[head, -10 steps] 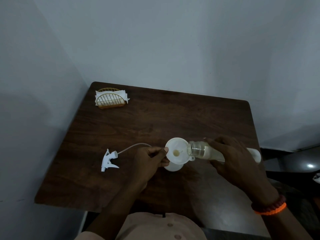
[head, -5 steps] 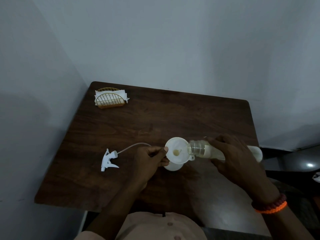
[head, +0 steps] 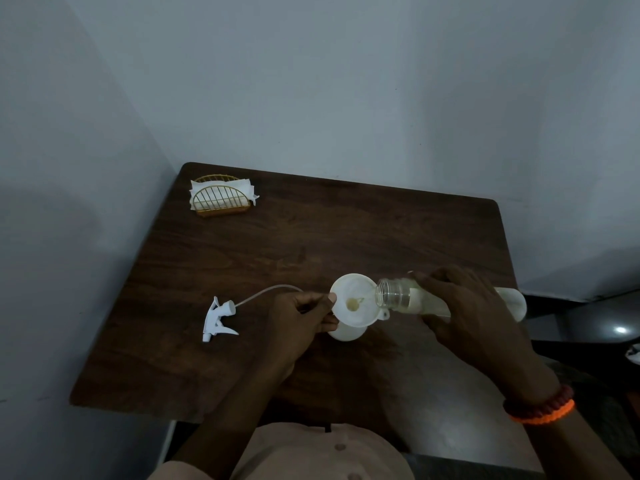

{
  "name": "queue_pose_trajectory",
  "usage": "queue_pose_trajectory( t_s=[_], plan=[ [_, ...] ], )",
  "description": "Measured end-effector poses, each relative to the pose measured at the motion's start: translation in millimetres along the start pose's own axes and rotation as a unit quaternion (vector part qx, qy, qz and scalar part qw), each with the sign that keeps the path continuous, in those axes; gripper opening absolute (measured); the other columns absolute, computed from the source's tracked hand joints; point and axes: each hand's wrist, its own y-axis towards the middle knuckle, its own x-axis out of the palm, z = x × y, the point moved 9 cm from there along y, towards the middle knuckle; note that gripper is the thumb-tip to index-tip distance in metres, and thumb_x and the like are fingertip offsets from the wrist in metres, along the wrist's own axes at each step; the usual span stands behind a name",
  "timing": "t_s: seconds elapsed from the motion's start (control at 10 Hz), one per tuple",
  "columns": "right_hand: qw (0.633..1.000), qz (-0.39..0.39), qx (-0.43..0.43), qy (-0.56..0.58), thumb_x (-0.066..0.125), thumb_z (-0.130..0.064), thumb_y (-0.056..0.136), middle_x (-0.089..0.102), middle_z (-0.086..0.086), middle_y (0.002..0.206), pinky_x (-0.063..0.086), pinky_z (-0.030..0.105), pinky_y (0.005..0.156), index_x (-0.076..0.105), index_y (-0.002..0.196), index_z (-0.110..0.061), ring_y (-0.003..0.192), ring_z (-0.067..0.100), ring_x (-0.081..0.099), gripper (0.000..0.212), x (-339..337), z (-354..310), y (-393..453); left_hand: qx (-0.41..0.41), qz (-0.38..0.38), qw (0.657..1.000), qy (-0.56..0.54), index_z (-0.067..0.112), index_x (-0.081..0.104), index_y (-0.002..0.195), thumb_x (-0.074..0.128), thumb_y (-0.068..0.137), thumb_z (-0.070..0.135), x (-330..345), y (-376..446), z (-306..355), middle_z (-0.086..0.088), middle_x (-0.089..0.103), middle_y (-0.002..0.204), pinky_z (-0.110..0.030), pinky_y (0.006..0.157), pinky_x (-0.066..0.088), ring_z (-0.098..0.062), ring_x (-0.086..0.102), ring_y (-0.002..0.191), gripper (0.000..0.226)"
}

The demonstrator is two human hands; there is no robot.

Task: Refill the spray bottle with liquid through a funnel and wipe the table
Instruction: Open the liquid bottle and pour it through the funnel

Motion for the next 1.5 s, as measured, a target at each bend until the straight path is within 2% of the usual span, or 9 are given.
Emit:
queue_pose_trajectory(
  t_s=[0.2,0.5,1.1,1.5],
  plan=[
    [1.000,0.008,-0.007,-0.004,0.092,-0.018,0.062,0.065,0.005,0.106,0.044,0.038,0.082,0.063,0.130,-0.020,0.098,0.025,0.061,0.074,-2.0,-1.7,1.1,0.005,-0.002,1.000,0.003,0.016,0.079,0.093,0.074,0.090,0.016,-0.4,0.1,1.0,-0.004,0.080,0.081,-0.033,0.072,0.065,-0.022,0.079,0.075,0.006],
    [1.000,0.012,-0.005,-0.011,0.091,-0.019,0.063,0.066,0.005,0.109,0.039,0.034,0.083,0.063,0.130,-0.020,0.099,0.025,0.061,0.073,-3.0,-2.0,1.6,-0.001,0.002,1.000,0.000,0.010,0.079,0.098,0.074,0.091,0.017,-0.4,0.9,-0.9,-0.007,0.080,0.082,-0.038,0.076,0.065,-0.024,0.079,0.078,0.011],
    [1.000,0.015,-0.011,-0.012,0.092,-0.018,0.062,0.066,0.005,0.108,0.047,0.040,0.082,0.063,0.130,-0.020,0.098,0.025,0.061,0.074,-7.6,-5.0,2.6,-0.006,0.000,1.000,0.002,0.009,0.079,0.100,0.073,0.091,0.017,0.3,0.2,-1.1,-0.007,0.080,0.081,-0.034,0.075,0.065,-0.024,0.079,0.078,0.014],
    [1.000,0.022,-0.015,-0.016,0.094,-0.016,0.059,0.067,0.008,0.106,0.049,0.044,0.081,0.065,0.127,-0.017,0.097,0.029,0.063,0.074,-8.8,-7.2,4.2,-0.002,-0.001,1.000,-0.006,0.018,0.078,0.092,0.074,0.090,0.016,0.5,-1.0,0.7,-0.006,0.080,0.080,-0.035,0.074,0.065,-0.024,0.079,0.076,0.005]
  ],
)
